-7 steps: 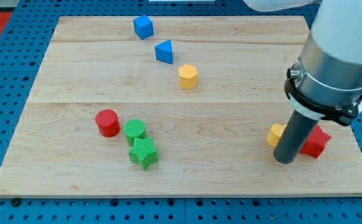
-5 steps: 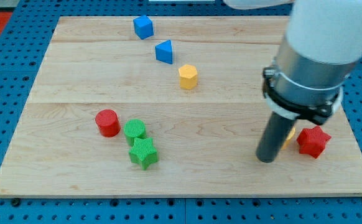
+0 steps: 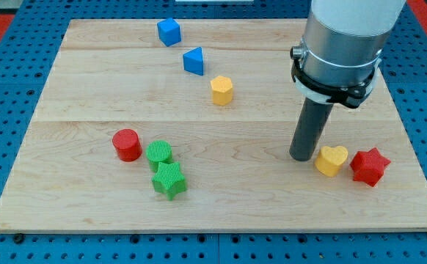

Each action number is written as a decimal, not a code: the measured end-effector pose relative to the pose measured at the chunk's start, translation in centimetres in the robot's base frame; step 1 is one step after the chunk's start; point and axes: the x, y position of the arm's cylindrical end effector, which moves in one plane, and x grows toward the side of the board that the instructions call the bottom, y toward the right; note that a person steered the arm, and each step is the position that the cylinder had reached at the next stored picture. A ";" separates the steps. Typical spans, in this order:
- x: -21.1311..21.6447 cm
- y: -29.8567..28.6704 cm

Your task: Push the yellow heart into the red star

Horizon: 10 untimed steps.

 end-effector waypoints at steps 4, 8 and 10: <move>-0.2 2.3; 0.4 2.3; 1.7 2.3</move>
